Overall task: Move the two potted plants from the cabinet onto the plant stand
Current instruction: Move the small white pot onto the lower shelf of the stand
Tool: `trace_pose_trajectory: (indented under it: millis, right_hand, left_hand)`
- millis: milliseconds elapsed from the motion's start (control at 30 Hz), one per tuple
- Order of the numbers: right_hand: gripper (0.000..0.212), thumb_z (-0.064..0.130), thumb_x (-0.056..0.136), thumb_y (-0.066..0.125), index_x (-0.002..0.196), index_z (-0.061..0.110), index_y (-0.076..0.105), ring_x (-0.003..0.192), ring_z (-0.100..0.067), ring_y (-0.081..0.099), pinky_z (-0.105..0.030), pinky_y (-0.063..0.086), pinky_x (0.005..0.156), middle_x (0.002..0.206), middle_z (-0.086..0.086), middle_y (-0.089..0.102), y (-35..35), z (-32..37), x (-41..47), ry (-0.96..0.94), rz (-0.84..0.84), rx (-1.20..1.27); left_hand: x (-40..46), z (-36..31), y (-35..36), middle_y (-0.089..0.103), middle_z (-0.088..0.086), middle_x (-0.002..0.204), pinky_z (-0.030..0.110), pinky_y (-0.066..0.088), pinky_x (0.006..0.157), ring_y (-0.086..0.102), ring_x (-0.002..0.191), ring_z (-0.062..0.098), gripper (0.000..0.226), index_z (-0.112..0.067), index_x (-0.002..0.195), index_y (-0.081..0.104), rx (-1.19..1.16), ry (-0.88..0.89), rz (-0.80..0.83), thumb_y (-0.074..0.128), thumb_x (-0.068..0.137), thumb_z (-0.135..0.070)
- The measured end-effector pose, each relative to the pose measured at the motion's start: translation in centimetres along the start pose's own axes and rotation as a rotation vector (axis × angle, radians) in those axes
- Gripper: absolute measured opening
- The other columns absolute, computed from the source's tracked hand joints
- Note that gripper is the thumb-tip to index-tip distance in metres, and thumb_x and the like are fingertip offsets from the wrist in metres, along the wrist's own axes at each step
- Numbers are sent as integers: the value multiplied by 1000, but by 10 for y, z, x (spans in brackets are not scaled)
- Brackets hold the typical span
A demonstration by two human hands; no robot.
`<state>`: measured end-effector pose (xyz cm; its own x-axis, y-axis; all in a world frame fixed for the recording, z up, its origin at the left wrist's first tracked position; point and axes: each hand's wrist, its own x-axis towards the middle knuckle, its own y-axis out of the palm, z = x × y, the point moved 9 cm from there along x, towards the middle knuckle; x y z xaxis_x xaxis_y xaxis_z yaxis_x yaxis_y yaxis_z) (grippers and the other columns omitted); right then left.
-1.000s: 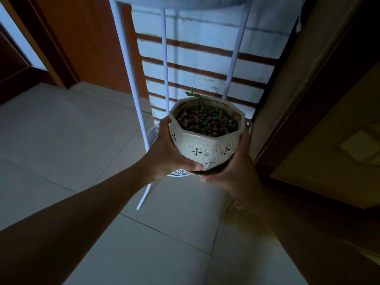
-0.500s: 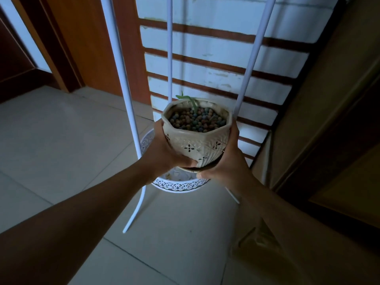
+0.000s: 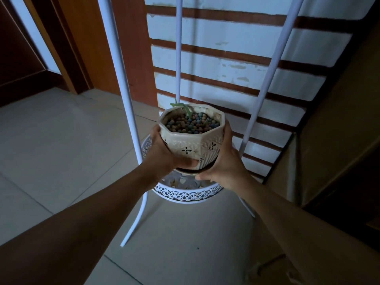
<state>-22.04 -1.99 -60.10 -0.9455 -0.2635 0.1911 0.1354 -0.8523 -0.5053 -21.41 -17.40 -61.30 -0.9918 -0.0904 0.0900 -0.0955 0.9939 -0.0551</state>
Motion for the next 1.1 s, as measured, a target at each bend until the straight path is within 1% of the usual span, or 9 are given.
trace_pose_trajectory:
  millis: [133, 267, 333, 433, 667, 800, 900, 1000, 1100]
  right_hand:
    - [150, 23, 37, 91, 143, 37, -15, 127, -13, 39, -35, 52, 92, 146, 1, 36, 10, -11, 7, 7, -13, -71]
    - [147, 46, 39, 90, 145, 30, -10, 130, -14, 43, -27, 41, 98, 148, 1, 38, 14, -11, 11, -8, -52, -171]
    - [146, 51, 39, 88, 145, 28, -9, 130, -16, 43, -31, 38, 102, 146, 3, 41, 14, -12, 12, -3, -78, -227]
    - [144, 52, 41, 86, 146, 26, -10, 131, -21, 44, -51, 39, 103, 147, 2, 40, 16, -15, 12, 21, -92, -306]
    - [138, 47, 48, 85, 144, 21, -11, 126, -27, 49, -53, 43, 98, 144, -4, 45, 21, -25, 16, 72, -86, -425]
    - [134, 47, 46, 85, 141, 24, -7, 122, -26, 51, -39, 48, 92, 142, -4, 46, 21, -27, 17, 57, -92, -427]
    - [132, 48, 46, 85, 139, 28, -7, 120, -27, 53, -37, 48, 87, 140, -6, 48, 20, -26, 19, 45, -98, -442]
    - [129, 49, 48, 84, 137, 30, -6, 118, -27, 54, -36, 47, 85, 140, -5, 48, 20, -28, 18, 43, -113, -466]
    - [128, 49, 52, 83, 139, 27, -9, 121, -26, 52, -37, 47, 88, 143, -5, 45, 21, -30, 17, 57, -99, -483]
  left_hand:
    - [3, 14, -7, 57, -17, 102, 16, 54, 59, 57, 96, 0, 104, -39, 114, 32, 33, -17, -52, 84, 29, -9]
    - [8, 20, -6, 56, -14, 101, 16, 53, 52, 61, 83, -13, 96, -39, 106, 33, -8, -9, -25, 84, 38, 5]
    - [10, 19, -5, 55, -14, 103, 14, 52, 51, 60, 84, -14, 95, -37, 107, 33, 4, 5, -11, 85, 40, 6]
    - [11, 19, -6, 52, -18, 104, 11, 51, 53, 57, 92, -2, 97, -35, 110, 30, 32, 8, -14, 86, 38, -2]
    - [14, 25, -6, 50, -27, 101, 10, 51, 58, 51, 95, -8, 91, -50, 99, 31, 112, 13, -10, 84, 34, -14]
    - [17, 29, -6, 55, -38, 94, 7, 50, 60, 51, 90, -22, 97, -66, 93, 32, 187, 29, 14, 86, 38, -7]
    - [18, 29, -7, 52, -30, 97, 11, 51, 62, 52, 93, -13, 95, -56, 98, 32, 196, 31, 5, 87, 41, -4]
    - [18, 30, -6, 49, -29, 99, 7, 49, 59, 50, 89, -23, 92, -53, 99, 33, 206, 42, 10, 86, 43, -1]
    - [16, 30, -7, 48, -29, 101, 5, 48, 60, 50, 90, -20, 98, -43, 112, 29, 233, 51, -15, 85, 43, -4]
